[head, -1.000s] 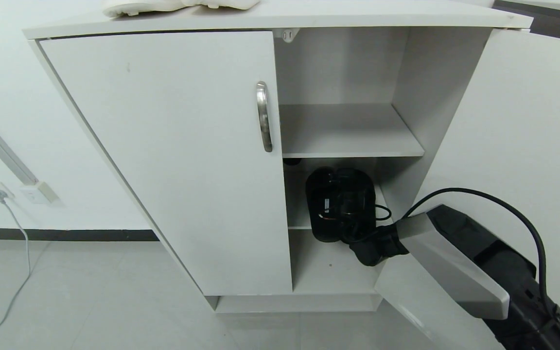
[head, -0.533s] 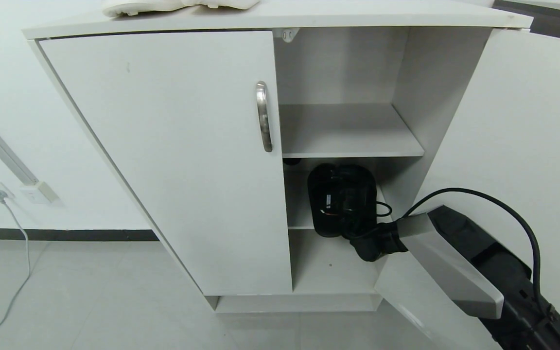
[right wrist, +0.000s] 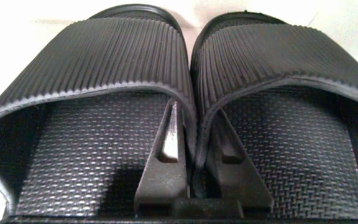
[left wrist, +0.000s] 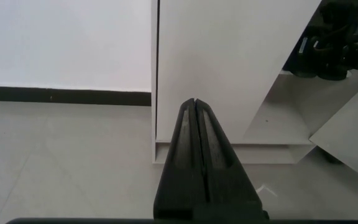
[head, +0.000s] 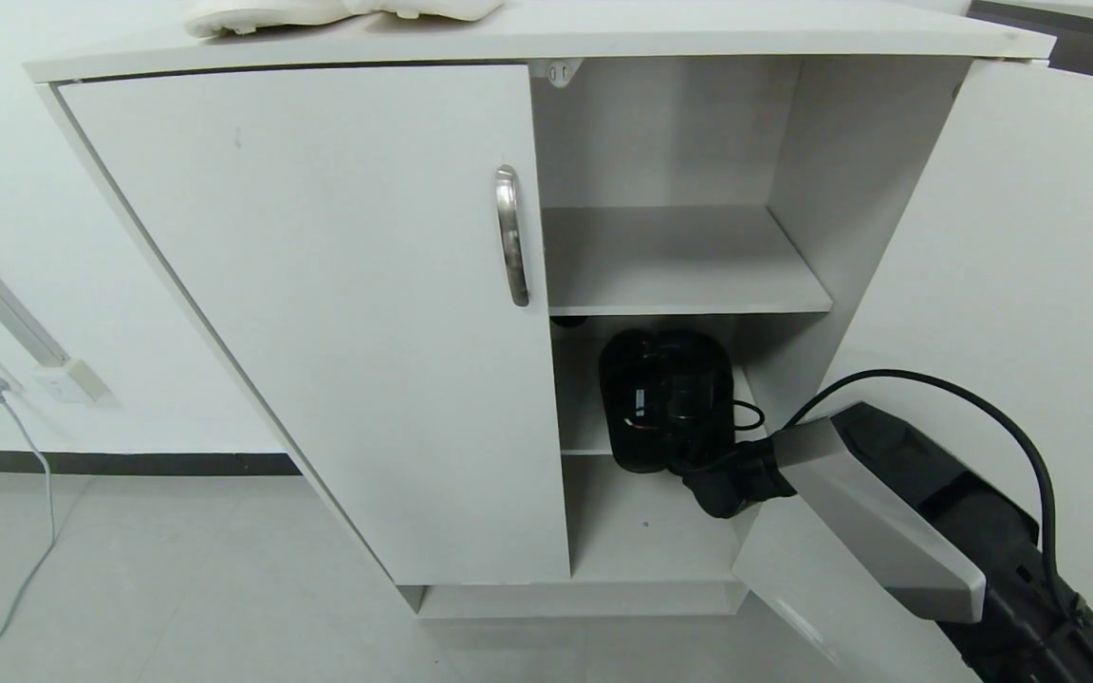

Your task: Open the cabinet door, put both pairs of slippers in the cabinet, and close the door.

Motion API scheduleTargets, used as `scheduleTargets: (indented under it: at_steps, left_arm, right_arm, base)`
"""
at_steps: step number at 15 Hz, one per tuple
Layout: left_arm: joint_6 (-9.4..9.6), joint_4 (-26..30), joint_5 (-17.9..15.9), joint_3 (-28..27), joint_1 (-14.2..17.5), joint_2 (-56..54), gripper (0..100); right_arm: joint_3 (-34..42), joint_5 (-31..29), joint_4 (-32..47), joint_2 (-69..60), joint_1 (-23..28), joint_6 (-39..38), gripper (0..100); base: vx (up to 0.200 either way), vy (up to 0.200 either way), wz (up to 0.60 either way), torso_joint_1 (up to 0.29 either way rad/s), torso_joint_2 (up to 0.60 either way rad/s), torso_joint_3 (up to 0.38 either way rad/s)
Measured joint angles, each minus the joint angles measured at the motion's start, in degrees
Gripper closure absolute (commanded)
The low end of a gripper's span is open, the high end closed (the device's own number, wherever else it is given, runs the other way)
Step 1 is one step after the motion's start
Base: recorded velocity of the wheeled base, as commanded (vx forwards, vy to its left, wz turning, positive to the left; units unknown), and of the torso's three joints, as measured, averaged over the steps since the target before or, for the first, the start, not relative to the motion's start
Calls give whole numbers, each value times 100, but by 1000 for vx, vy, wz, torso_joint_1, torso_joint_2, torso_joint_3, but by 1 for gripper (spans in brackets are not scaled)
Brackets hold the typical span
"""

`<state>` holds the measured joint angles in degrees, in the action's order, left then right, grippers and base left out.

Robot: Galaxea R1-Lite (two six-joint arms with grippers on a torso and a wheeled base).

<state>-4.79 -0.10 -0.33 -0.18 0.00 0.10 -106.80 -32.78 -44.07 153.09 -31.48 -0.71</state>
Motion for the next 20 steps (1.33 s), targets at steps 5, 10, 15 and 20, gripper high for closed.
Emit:
scheduleTargets:
  at_steps: [5,10,15,20]
  left_arm:
    - [-2,2,0,0,2,0,100]
    - [-2,2,0,2,0,0,100]
    - [-2,2,0,2,0,0,100]
    - [4,2,0,2,0,0,100]
  right_arm:
    - [-1,49,-2,-9,6,-2,100]
    - [-6,54,-7,-2,11,-18,0]
    - [614,82,-366,-135,-29,28,0]
    - [2014,71,-1036,-824,-146,44,0]
  base:
    - [0,0,0,0,0,0]
    - [0,0,0,0,0,0]
    - [0,0,0,0,0,0]
    - [0,0,0,0,0,0]
